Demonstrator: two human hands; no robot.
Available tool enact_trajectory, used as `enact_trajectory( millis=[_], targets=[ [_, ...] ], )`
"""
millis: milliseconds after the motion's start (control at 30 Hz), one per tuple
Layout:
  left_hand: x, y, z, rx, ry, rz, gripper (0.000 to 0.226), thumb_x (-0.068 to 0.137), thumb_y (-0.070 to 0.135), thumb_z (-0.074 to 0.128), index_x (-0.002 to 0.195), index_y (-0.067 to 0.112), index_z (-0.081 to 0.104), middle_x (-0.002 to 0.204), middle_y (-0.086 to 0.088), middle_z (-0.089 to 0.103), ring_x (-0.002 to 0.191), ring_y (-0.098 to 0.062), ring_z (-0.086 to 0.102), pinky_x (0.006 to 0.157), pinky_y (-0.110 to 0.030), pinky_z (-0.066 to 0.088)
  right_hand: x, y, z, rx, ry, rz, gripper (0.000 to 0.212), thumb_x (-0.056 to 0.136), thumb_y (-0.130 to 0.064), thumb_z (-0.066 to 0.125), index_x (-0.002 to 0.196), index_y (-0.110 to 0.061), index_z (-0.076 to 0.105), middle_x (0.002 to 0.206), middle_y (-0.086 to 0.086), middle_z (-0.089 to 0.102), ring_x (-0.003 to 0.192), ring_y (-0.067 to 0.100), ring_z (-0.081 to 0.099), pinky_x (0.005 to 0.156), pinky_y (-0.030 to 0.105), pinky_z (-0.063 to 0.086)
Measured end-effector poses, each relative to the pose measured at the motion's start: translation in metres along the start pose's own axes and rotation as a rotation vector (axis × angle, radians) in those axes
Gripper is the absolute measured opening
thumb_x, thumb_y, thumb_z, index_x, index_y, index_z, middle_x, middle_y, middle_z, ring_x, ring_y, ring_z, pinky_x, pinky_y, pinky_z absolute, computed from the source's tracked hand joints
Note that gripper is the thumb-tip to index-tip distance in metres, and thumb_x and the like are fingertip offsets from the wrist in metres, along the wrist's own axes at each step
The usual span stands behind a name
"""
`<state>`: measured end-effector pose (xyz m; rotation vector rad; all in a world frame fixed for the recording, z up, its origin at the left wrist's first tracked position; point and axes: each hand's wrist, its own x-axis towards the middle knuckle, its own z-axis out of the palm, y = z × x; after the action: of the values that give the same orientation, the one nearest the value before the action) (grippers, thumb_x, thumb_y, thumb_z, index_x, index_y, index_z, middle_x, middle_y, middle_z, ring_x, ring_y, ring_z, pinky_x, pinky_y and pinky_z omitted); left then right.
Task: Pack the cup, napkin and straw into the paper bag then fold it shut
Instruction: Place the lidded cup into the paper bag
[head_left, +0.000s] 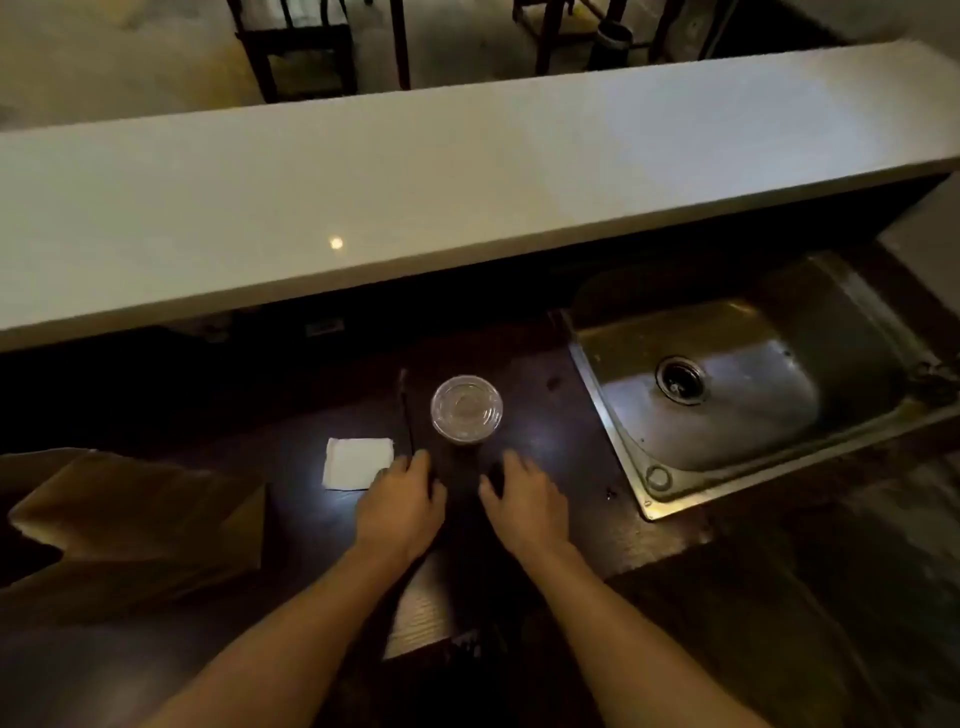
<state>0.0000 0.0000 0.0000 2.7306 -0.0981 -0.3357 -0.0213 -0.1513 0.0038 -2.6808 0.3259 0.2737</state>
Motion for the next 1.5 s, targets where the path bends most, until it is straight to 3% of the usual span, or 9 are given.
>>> enact_trajectory(
  millis=[267, 500, 600, 700, 833, 1000, 1100, 1267, 1500],
  targets=[
    [0.051, 0.004, 0.001, -0.187, 0.06, -0.043, 0.032, 0.084, 0.042, 0.06, 0.107, 0.023, 0.048, 0.109, -0.003, 0.063, 0.091, -0.026, 0.064, 0.07, -0.041, 0.055, 0.063, 0.008, 0.003, 0.298, -0.028, -0.038, 0.066, 0.081, -0.033, 0.073, 0.14, -0.028, 0.043, 0.13, 0.005, 0.059, 0.113, 0.025, 0.061, 0.087, 0.044, 0.055],
    [0.072, -0.009, 0.004, -0.515, 0.003, 0.002, 0.045, 0.08, 0.032, 0.074, 0.12, 0.035, 0.054, 0.116, 0.004, 0.063, 0.108, -0.014, 0.059, 0.09, -0.036, 0.052, 0.083, 0.008, 0.013, 0.599, -0.101, -0.01, 0.066, 0.067, -0.048, 0.075, 0.128, -0.033, 0.056, 0.122, -0.002, 0.064, 0.114, 0.013, 0.06, 0.095, 0.042, 0.053],
    [0.074, -0.012, 0.003, -0.65, -0.002, 0.029, 0.049, 0.08, 0.024, 0.077, 0.124, 0.032, 0.057, 0.118, 0.007, 0.067, 0.108, -0.01, 0.062, 0.092, -0.034, 0.052, 0.085, 0.006, 0.011, 0.672, -0.123, -0.026, 0.064, 0.068, -0.041, 0.079, 0.127, -0.03, 0.059, 0.121, -0.006, 0.067, 0.112, 0.01, 0.062, 0.094, 0.04, 0.054],
    [0.071, -0.013, -0.004, -0.73, -0.02, 0.013, 0.048, 0.08, 0.021, 0.077, 0.123, 0.034, 0.058, 0.113, 0.012, 0.068, 0.095, -0.009, 0.066, 0.082, -0.029, 0.056, 0.084, 0.002, 0.002, 0.73, -0.139, -0.054, 0.056, 0.074, -0.022, 0.083, 0.126, -0.028, 0.061, 0.117, -0.009, 0.069, 0.107, 0.004, 0.064, 0.091, 0.027, 0.054],
    [0.066, -0.015, -0.023, -0.838, -0.06, 0.034, 0.044, 0.082, 0.017, 0.075, 0.122, 0.027, 0.059, 0.11, 0.008, 0.07, 0.095, -0.008, 0.068, 0.082, -0.023, 0.054, 0.081, -0.009, -0.018, 0.785, -0.161, -0.092, 0.058, 0.074, -0.019, 0.085, 0.127, -0.024, 0.062, 0.115, -0.01, 0.07, 0.108, -0.004, 0.062, 0.09, 0.014, 0.049],
    [0.055, -0.015, -0.071, -0.792, 0.008, 0.07, 0.036, 0.082, 0.019, 0.076, 0.115, 0.018, 0.062, 0.105, 0.003, 0.072, 0.097, -0.012, 0.069, 0.091, -0.035, 0.055, 0.077, -0.04, -0.055, 0.801, -0.149, -0.18, 0.046, 0.068, -0.015, 0.088, 0.106, -0.032, 0.068, 0.106, -0.004, 0.075, 0.104, 0.009, 0.068, 0.095, 0.034, 0.053],
    [0.041, -0.012, -0.11, -0.758, 0.085, 0.09, 0.029, 0.083, 0.018, 0.073, 0.11, 0.02, 0.062, 0.098, 0.003, 0.072, 0.088, -0.019, 0.07, 0.087, -0.042, 0.056, 0.069, -0.069, -0.084, 0.82, -0.159, -0.27, 0.05, 0.063, -0.026, 0.088, 0.108, -0.03, 0.067, 0.11, -0.001, 0.074, 0.108, 0.014, 0.068, 0.099, 0.04, 0.052],
    [0.005, -0.003, -0.183, -0.747, 0.212, 0.148, 0.032, 0.087, 0.023, 0.07, 0.117, 0.022, 0.059, 0.106, 0.005, 0.068, 0.084, -0.016, 0.069, 0.079, -0.032, 0.059, 0.051, -0.117, -0.138, 0.808, -0.182, -0.415, 0.046, 0.07, -0.01, 0.087, 0.105, -0.032, 0.067, 0.107, -0.006, 0.075, 0.107, 0.009, 0.068, 0.1, 0.036, 0.052],
    [-0.041, -0.036, -0.267, -0.628, 0.293, 0.106, 0.04, 0.081, 0.04, 0.072, 0.115, 0.027, 0.057, 0.107, 0.011, 0.068, 0.08, -0.007, 0.07, 0.074, -0.036, 0.061, 0.02, -0.193, -0.179, 0.738, -0.269, -0.613, 0.05, 0.069, -0.025, 0.089, 0.114, -0.029, 0.068, 0.106, -0.012, 0.075, 0.102, 0.002, 0.068, 0.095, 0.033, 0.054]
  ],
)
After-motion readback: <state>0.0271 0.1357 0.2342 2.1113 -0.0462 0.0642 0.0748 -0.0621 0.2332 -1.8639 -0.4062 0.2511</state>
